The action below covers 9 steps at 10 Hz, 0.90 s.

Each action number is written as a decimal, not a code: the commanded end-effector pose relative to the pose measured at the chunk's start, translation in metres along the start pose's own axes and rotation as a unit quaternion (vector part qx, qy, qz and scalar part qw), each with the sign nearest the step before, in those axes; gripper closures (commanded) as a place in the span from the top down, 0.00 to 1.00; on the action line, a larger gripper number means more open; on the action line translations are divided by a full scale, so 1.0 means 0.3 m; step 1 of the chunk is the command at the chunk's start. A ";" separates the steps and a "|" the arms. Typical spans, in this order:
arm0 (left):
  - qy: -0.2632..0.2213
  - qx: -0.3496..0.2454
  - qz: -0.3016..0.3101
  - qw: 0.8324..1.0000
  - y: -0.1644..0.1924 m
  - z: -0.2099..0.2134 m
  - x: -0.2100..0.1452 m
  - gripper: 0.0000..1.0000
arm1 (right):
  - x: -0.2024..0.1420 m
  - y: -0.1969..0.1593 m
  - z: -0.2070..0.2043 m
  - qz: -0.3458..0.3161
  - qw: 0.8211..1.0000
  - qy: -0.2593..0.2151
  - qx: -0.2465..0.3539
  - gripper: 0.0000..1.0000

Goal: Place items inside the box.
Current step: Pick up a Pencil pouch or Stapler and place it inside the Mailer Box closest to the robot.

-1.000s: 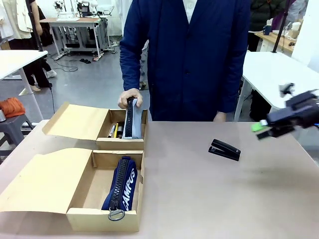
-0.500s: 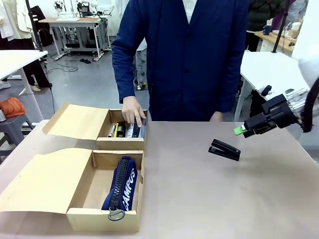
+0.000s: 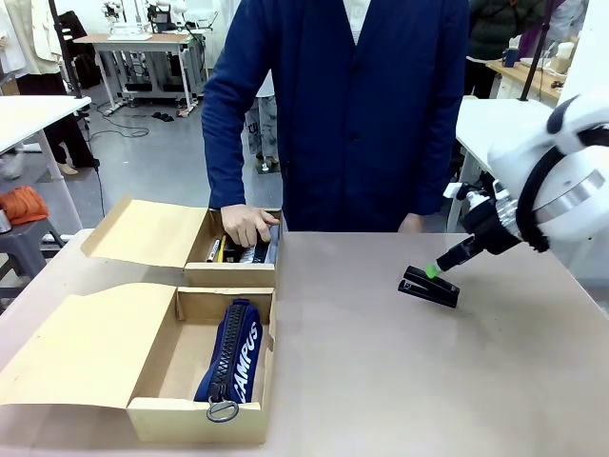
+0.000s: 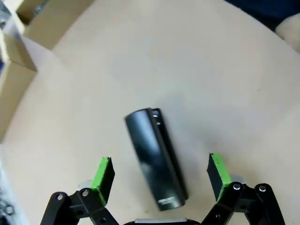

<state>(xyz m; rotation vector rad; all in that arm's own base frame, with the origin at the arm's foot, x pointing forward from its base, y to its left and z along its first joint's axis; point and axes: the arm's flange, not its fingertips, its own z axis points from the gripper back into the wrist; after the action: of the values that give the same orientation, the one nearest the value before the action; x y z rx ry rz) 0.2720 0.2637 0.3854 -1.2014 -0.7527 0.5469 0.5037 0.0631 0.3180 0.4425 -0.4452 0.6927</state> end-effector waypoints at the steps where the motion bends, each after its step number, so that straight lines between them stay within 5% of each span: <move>1: 0.004 -0.005 -0.010 1.000 0.000 0.011 -0.009 1.00 | -0.027 0.002 -0.100 0.049 0.998 0.023 -0.029 1.00; 5: 0.004 -0.005 -0.010 1.000 0.000 0.011 -0.009 1.00 | -0.063 0.010 -0.195 0.061 0.995 0.078 -0.028 1.00; 6: 0.004 -0.005 -0.010 1.000 0.000 0.011 -0.009 1.00 | -0.062 0.015 -0.190 0.054 0.995 0.074 -0.025 0.40; 7: 0.004 -0.005 -0.010 1.000 0.000 0.011 -0.009 1.00 | -0.062 0.017 -0.186 0.052 0.996 0.070 -0.021 0.40; 8: 0.004 -0.005 -0.010 1.000 0.000 0.011 -0.009 1.00 | -0.062 0.019 -0.179 0.051 0.997 0.064 -0.017 0.00; 9: 0.004 -0.005 -0.010 1.000 0.000 0.011 -0.009 1.00 | -0.065 0.022 -0.168 0.051 0.997 0.057 -0.013 0.35</move>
<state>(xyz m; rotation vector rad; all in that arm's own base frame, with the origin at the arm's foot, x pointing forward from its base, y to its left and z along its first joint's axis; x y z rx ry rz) 0.2721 0.2638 0.3853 -1.2009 -0.7533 0.5455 0.5035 0.0872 0.2715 0.3439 -0.3684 0.8229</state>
